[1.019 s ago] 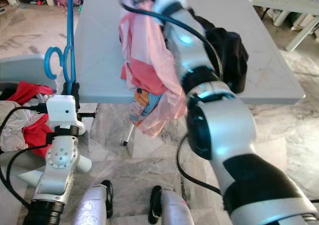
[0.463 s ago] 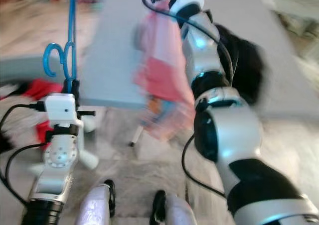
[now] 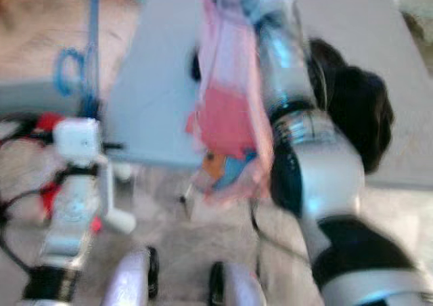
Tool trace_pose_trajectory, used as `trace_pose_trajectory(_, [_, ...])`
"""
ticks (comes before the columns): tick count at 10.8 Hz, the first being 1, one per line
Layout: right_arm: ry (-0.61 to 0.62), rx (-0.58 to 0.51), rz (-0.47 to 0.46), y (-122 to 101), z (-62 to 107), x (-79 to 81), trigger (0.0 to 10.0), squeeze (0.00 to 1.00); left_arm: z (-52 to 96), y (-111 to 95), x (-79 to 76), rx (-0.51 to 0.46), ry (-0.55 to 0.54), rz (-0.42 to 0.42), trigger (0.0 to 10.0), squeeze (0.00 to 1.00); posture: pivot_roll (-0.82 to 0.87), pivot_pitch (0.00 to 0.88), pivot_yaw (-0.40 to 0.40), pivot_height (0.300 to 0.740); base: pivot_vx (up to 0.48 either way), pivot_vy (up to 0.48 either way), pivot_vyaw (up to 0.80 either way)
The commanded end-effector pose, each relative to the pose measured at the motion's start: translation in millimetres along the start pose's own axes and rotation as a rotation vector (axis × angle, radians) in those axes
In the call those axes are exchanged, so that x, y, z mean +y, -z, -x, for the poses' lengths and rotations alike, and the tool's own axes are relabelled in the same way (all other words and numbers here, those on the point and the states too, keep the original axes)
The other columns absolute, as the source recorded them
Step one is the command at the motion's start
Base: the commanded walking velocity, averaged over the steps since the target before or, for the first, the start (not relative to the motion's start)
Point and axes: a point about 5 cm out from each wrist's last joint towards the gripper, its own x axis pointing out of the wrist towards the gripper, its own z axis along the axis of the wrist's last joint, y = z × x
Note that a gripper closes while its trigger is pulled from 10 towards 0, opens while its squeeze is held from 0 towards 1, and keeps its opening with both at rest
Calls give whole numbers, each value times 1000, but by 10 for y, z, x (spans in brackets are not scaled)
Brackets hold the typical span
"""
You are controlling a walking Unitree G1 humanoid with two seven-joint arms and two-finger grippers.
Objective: Hang hanger
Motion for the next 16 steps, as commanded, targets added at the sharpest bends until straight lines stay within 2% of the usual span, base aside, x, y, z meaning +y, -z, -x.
trace_pose_trajectory(1, [27,-25,55,-269,-134,-147,10000,0,42,-19,-140,-1,42,21,10000,0,44,201,-76,740,0,0,0])
trace_pose_trajectory(2, [42,-55,62,-476,-240,-176,10000,0,54,-12,-152,4,38,22,10000,0,48,199,-81,740,0,0,0])
trace_pose_trajectory(4, [129,-237,74,-1249,-456,-316,10000,0,107,-9,-188,12,37,30,10000,0,59,203,-89,740,0,0,0])
trace_pose_trajectory(5, [163,-317,75,-1519,-471,-391,10000,0,126,-9,-198,15,40,30,10000,0,60,207,-89,740,0,0,0])
trace_pose_trajectory(6, [215,-399,126,-1789,-439,-512,10000,0,144,10,-202,22,48,27,10000,0,56,210,-88,740,0,0,0])
trace_pose_trajectory(7, [236,-409,125,-1817,-393,-618,10000,0,135,16,-211,24,52,28,10000,0,52,209,-90,740,0,0,0])
trace_pose_trajectory(8, [224,-350,137,-1614,-367,-640,10000,0,129,8,-233,23,53,31,10000,0,47,209,-90,740,0,0,0])
trace_pose_trajectory(10, [152,-124,109,-902,-258,-596,10000,0,148,-4,-275,23,62,39,10000,0,52,214,-88,740,0,0,0])
trace_pose_trajectory(11, [76,105,126,-257,-54,-506,10000,349,176,7,-284,31,75,43,10000,0,57,216,-84,740,0,0,0])
trace_pose_trajectory(12, [47,202,101,48,106,-479,10000,1000,189,25,-288,41,87,46,10000,0,55,214,-82,740,0,0,0])
trace_pose_trajectory(13, [32,339,76,491,437,-484,10000,1000,214,90,-305,78,126,68,10000,0,48,211,-75,740,0,0,0])
trace_pose_trajectory(14, [15,398,37,731,674,-474,10000,1000,230,143,-314,97,162,68,10000,0,43,207,-68,740,0,0,0])
trace_pose_trajectory(15, [-28,439,-48,959,990,-484,10000,1000,216,170,-329,102,197,61,10000,0,33,198,-60,740,0,0,0])
trace_pose_trajectory(16, [-100,411,-96,994,1173,-517,10000,1000,169,189,-340,101,209,60,10000,0,16,187,-57,740,0,0,0])
